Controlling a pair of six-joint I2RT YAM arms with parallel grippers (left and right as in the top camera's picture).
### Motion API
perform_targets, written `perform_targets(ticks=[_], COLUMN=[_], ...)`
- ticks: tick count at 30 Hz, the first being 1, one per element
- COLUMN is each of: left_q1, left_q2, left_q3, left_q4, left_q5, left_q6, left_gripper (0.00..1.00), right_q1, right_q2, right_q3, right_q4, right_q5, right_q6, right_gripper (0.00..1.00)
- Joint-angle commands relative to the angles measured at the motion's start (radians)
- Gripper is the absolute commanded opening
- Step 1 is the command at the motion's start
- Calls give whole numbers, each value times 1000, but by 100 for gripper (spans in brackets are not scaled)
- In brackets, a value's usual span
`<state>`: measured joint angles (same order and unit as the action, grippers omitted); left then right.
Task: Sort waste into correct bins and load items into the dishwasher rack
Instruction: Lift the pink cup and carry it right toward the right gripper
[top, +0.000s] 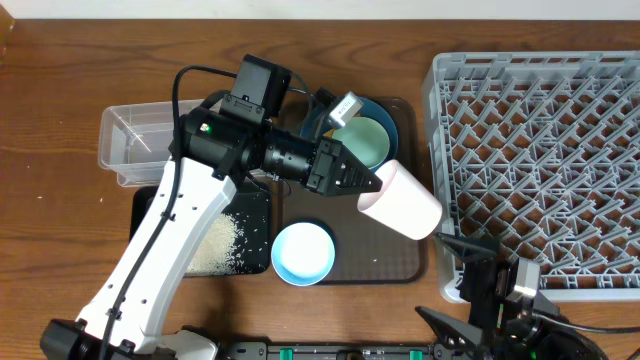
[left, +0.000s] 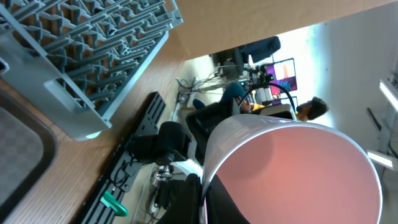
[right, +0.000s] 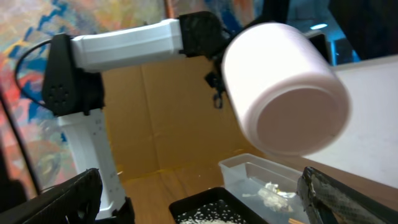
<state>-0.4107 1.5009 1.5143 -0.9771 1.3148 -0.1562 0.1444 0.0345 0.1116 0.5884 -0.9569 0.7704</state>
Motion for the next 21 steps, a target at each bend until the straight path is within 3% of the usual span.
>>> perform_targets(ticks=[1,14,21], left_q1=[-2,-69,-132], left_q2=[3,3,3], left_q3=[-7,-7,-7], left_q4=[-2,-1,57], left_q5=[79,114,95], left_q6=[14,49,51], left_gripper=[7,6,6], right_q1=[-7,-7,-6], right_q2=[-2,-2,-2], right_q3=[11,11,11], right_q4=[-18,-50,-35], right_q5=[-14,175,184], right_q6=[36,-8,23], right_gripper=[99,99,99])
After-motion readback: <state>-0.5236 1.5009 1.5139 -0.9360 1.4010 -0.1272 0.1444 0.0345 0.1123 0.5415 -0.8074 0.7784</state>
